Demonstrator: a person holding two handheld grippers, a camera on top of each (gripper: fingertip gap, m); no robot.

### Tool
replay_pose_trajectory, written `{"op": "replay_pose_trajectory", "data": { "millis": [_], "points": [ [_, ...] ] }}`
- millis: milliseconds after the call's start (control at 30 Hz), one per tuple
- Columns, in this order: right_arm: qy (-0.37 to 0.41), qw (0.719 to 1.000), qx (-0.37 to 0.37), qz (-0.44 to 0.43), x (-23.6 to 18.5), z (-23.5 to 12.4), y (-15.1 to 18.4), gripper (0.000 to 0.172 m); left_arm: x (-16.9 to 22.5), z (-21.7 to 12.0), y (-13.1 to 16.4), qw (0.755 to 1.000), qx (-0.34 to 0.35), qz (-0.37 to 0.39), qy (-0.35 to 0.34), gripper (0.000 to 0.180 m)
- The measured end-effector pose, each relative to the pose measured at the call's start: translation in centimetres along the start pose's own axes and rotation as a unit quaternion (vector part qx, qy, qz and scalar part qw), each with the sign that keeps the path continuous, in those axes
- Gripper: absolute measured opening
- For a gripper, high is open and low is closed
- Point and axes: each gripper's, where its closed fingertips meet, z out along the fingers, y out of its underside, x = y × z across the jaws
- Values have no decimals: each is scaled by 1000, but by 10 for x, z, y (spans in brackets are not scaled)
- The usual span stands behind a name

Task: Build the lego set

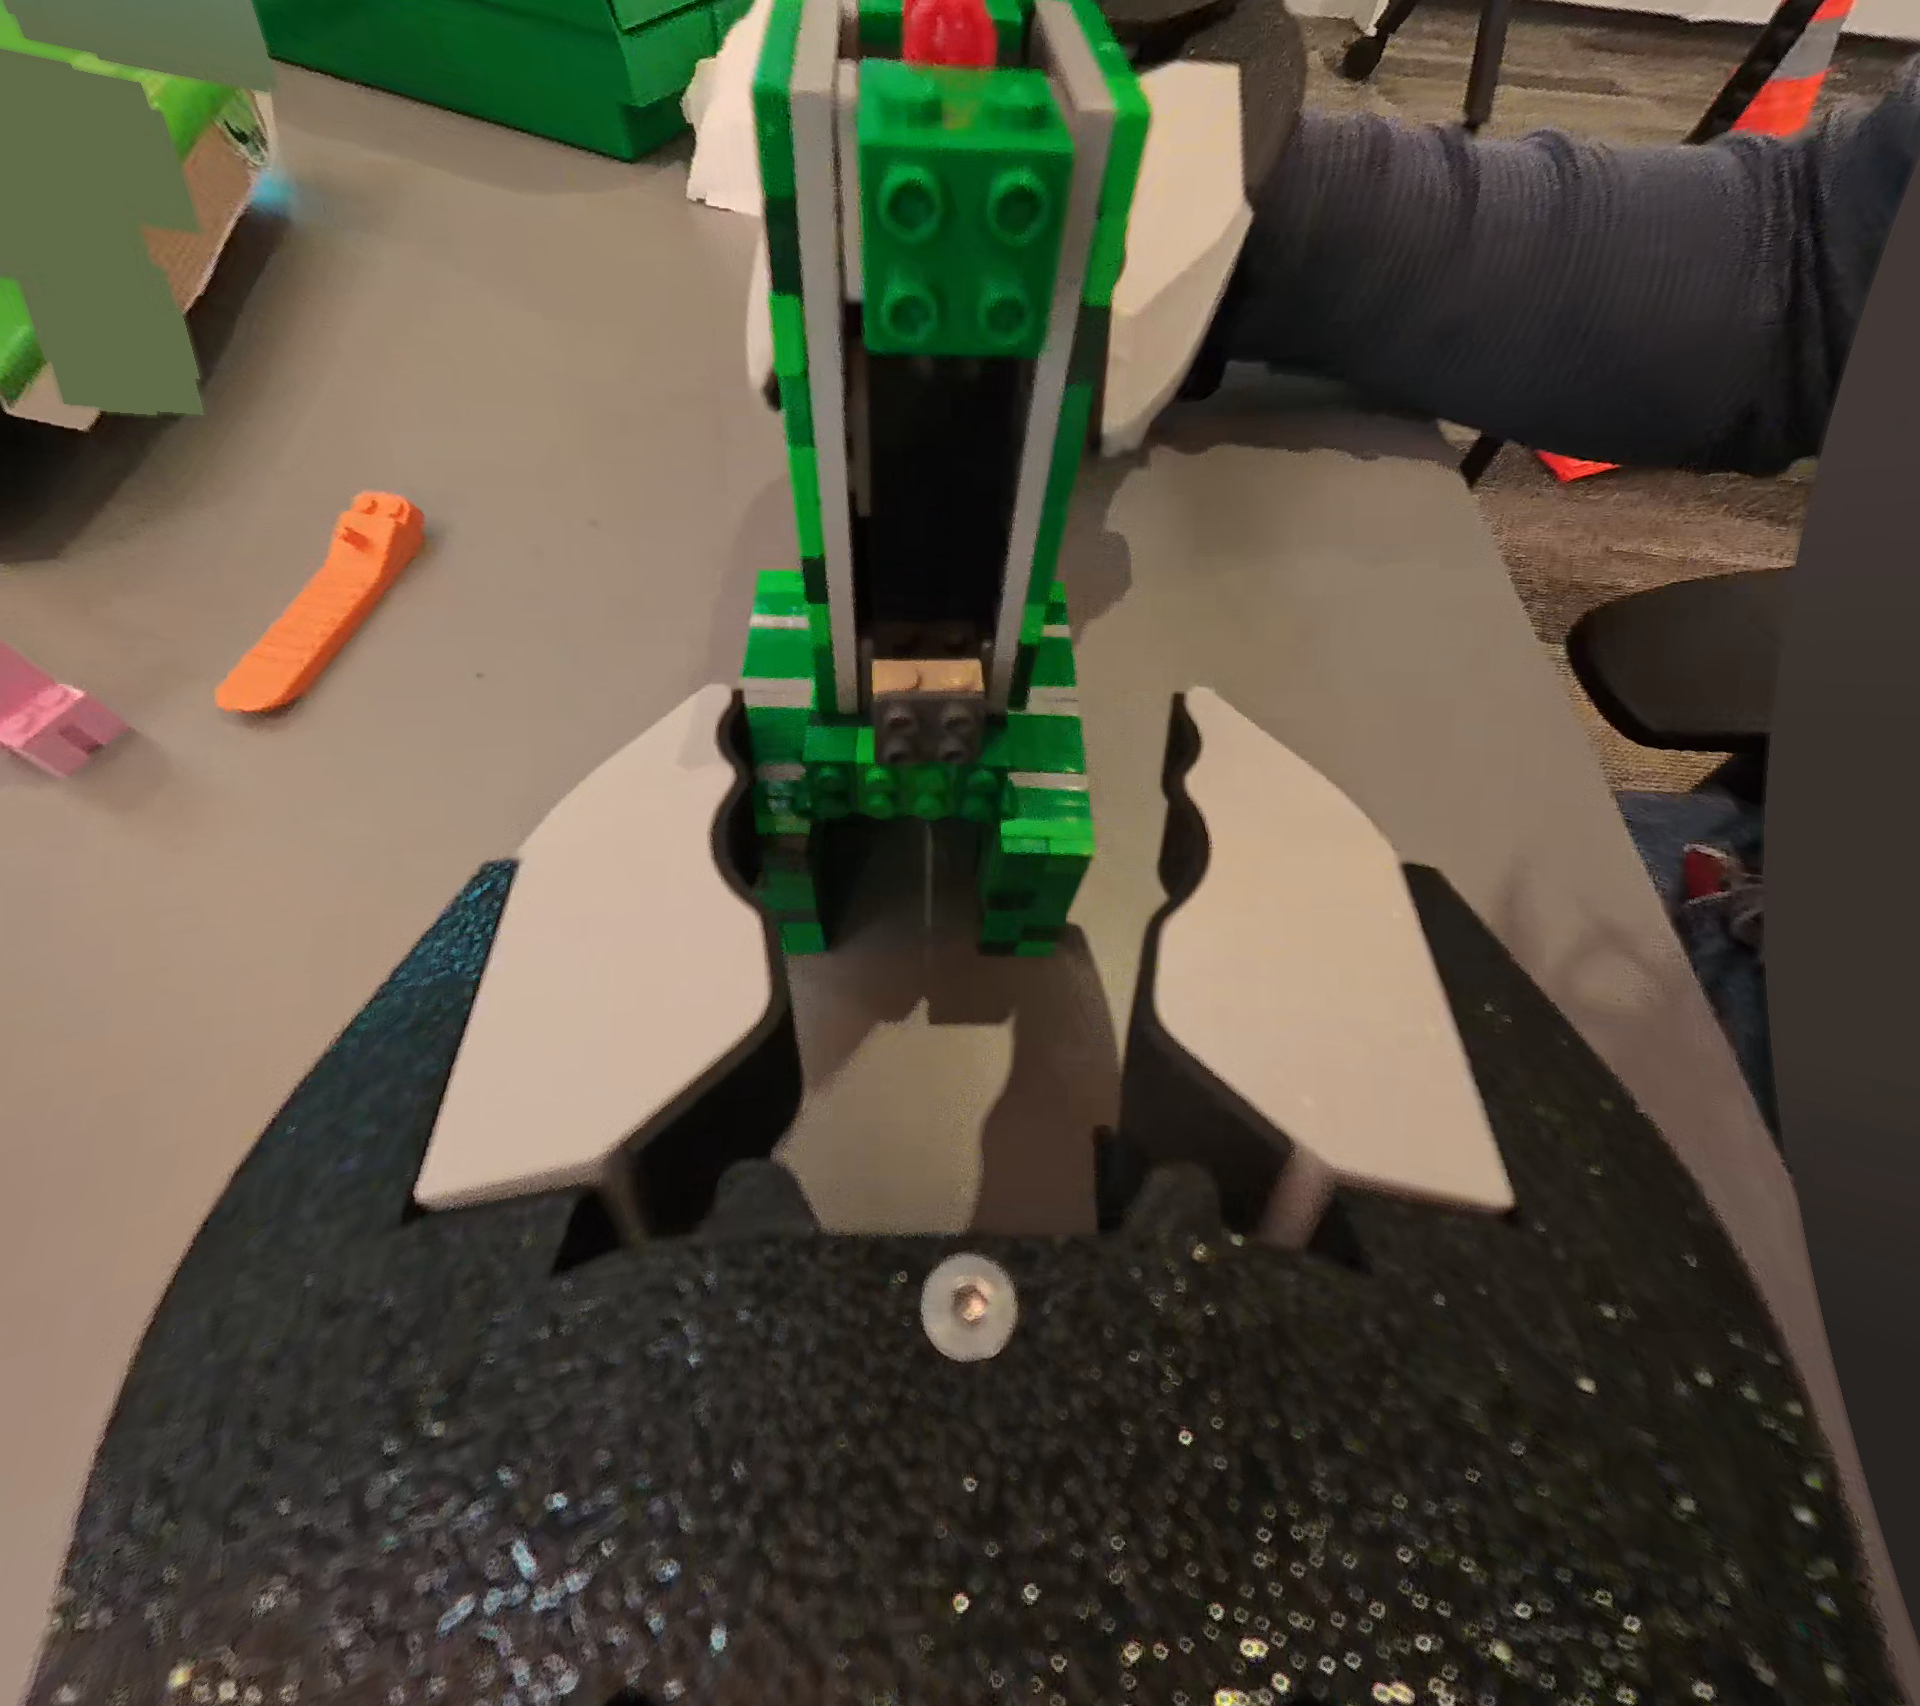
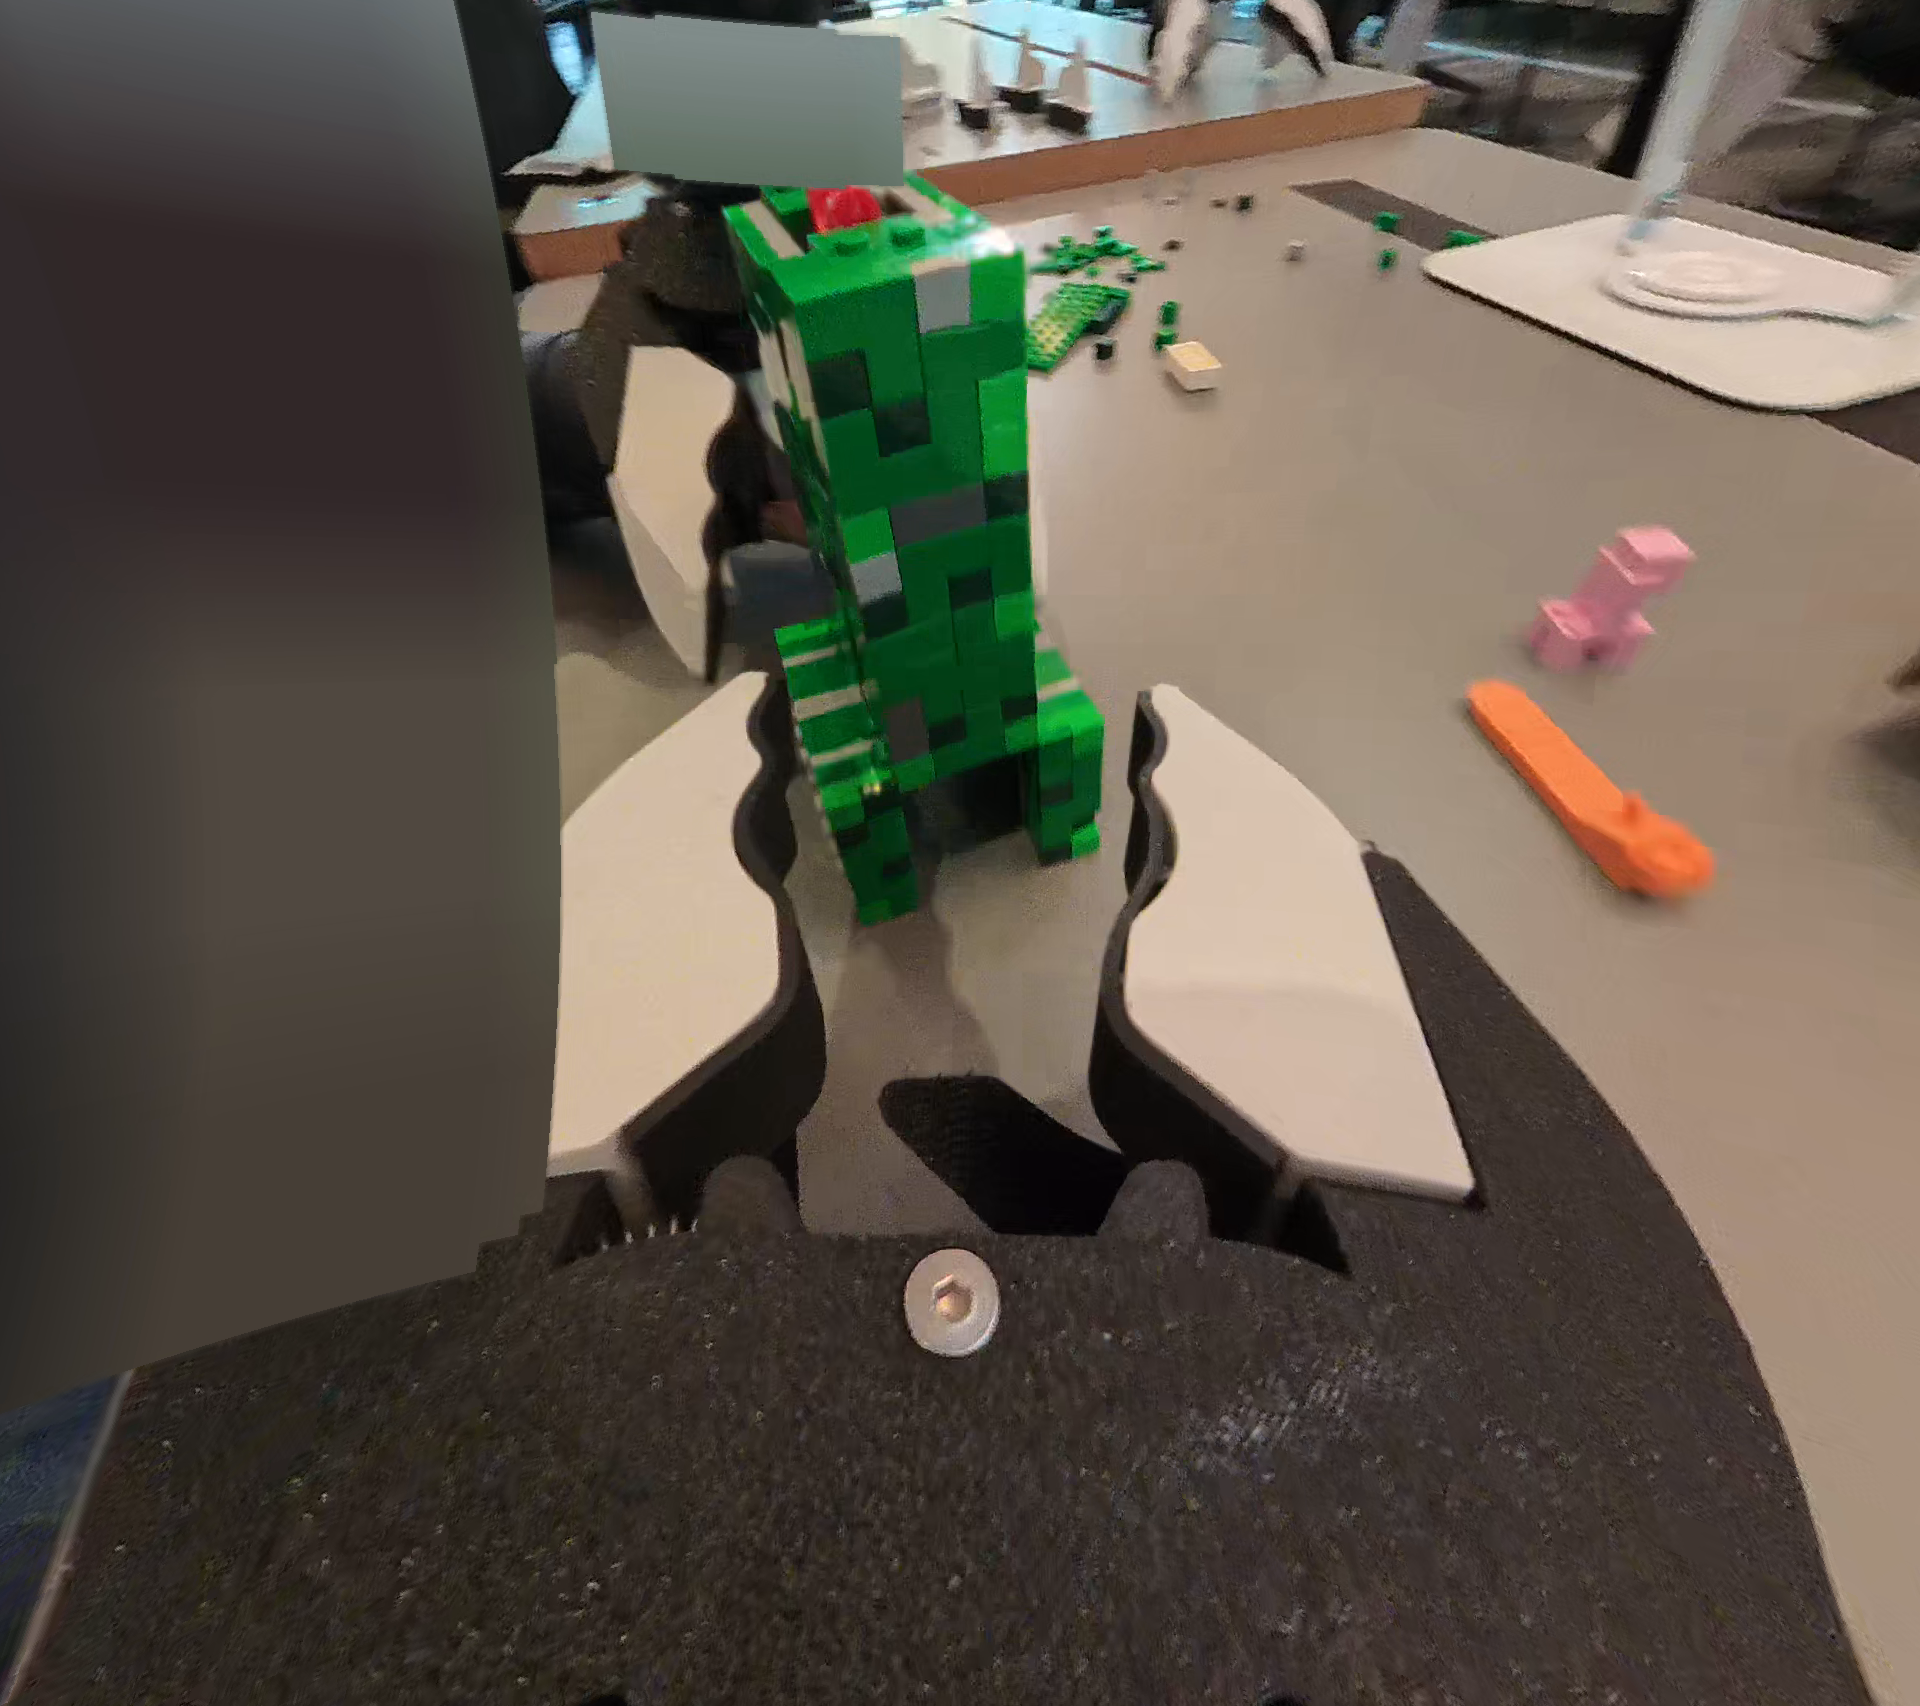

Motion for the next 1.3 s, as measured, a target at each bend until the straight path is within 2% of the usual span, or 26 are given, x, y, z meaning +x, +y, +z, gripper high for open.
{"op": "replay_pose_trajectory", "data": {
  "millis": [67,167,333,533,633,833,967,1300],
  "points": [
    [38,999,-2,22,-5,-14,8,60,2,-5,3,1000,-5,-11,2,81],
    [50,997,-8,60,-31,-19,19,58,7,-10,4,999,-3,-33,17,86],
    [69,992,-50,90,-62,-5,31,60,24,-14,5,998,-21,-47,35,96],
    [128,984,-92,86,-71,12,40,62,55,-22,8,997,-30,-57,51,102],
    [170,980,-73,69,-68,17,32,62,71,-31,8,997,-19,-48,59,96],
    [185,982,-31,-3,-89,31,18,61,62,-51,4,999,37,-21,-3,98],
    [197,980,-7,-5,-87,36,11,63,62,-43,7,999,35,-18,8,104],
    [192,981,-6,0,-81,47,8,65,69,-19,11,1000,7,-3,19,108]
  ]
}}
